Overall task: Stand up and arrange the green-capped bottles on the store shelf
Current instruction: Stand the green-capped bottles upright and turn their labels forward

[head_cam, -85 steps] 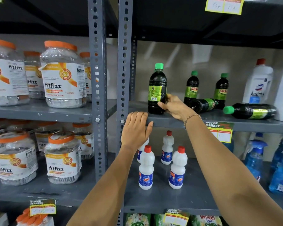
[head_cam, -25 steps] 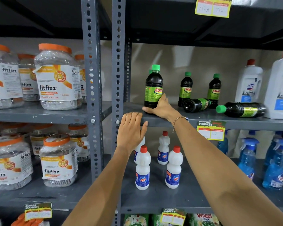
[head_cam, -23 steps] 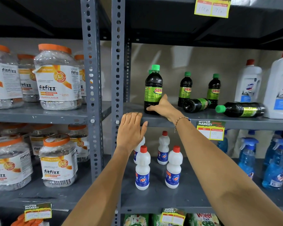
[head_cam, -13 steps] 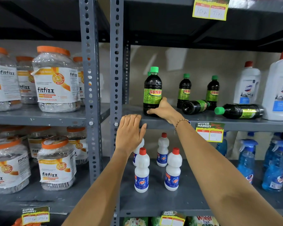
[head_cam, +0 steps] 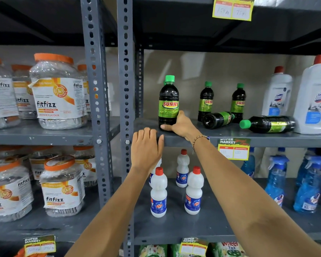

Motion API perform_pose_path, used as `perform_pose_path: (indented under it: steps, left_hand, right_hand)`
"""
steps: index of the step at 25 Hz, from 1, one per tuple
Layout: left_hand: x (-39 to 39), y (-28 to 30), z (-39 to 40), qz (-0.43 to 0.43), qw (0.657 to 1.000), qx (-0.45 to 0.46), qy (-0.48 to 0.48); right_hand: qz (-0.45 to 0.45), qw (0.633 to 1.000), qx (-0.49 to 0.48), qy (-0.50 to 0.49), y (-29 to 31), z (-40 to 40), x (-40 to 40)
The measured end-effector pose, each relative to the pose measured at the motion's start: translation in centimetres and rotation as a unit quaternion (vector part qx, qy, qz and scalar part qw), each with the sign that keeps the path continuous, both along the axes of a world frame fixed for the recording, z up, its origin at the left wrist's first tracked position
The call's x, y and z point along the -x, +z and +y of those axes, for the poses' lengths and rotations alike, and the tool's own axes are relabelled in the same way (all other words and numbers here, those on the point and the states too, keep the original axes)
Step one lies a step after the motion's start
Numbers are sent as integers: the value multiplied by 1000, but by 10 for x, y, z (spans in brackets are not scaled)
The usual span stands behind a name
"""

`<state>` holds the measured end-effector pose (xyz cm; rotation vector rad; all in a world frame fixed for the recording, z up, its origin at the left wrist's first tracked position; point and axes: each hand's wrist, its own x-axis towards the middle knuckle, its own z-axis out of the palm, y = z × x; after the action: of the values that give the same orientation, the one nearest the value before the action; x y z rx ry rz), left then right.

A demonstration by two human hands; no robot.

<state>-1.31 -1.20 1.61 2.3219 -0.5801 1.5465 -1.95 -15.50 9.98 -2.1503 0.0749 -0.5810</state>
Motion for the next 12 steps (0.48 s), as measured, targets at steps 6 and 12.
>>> perform_pose_path:
  steps: [6, 12]
  left_hand:
    - [0, 10, 4, 25, 999, -46, 10]
    - [-3, 68, -5, 239, 969, -15, -57]
  right_hand:
    - [-9, 1000, 26, -7, 0, 0, 0]
    - [43, 996, -36, 72, 6, -17, -5]
